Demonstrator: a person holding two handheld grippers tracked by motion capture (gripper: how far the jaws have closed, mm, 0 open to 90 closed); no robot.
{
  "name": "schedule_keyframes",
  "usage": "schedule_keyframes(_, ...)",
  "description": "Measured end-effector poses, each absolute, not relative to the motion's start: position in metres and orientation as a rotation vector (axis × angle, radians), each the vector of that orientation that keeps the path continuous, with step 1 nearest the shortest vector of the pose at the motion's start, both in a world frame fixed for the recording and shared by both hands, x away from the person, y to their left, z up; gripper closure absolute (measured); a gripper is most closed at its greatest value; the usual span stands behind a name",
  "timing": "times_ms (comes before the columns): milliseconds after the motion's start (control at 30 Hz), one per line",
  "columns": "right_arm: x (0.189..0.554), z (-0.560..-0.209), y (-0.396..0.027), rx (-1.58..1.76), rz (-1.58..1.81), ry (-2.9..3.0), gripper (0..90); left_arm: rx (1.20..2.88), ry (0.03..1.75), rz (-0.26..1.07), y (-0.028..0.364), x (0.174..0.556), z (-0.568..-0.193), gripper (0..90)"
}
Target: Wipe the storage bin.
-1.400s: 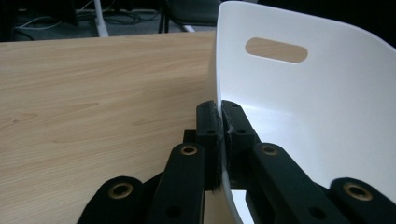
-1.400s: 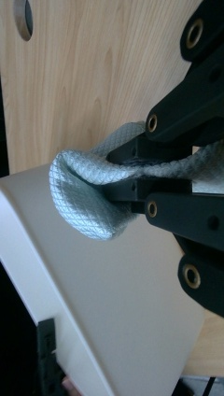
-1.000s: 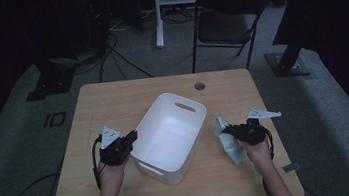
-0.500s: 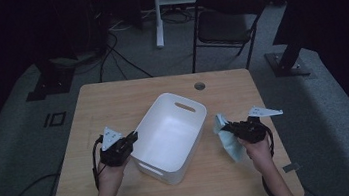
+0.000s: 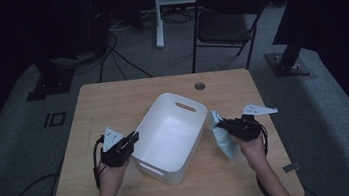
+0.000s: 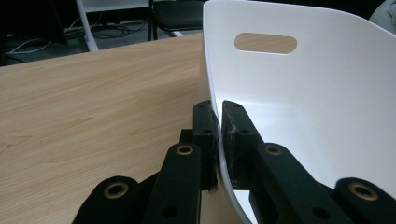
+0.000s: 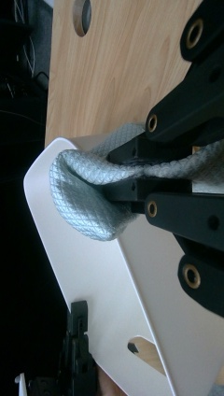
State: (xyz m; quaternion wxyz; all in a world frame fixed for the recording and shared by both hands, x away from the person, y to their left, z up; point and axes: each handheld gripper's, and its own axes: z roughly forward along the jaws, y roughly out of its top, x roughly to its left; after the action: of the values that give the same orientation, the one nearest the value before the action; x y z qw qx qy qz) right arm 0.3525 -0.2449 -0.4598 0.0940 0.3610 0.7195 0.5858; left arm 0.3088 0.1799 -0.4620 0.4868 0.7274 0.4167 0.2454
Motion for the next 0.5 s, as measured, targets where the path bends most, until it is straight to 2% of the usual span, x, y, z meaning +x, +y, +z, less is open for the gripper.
schedule_keyframes(500,0.366,-0.469,-0.236,1.128,1.676,2.152,85.2,1.797,0.993,0.567,0.179,0.312,-0.461,85.1)
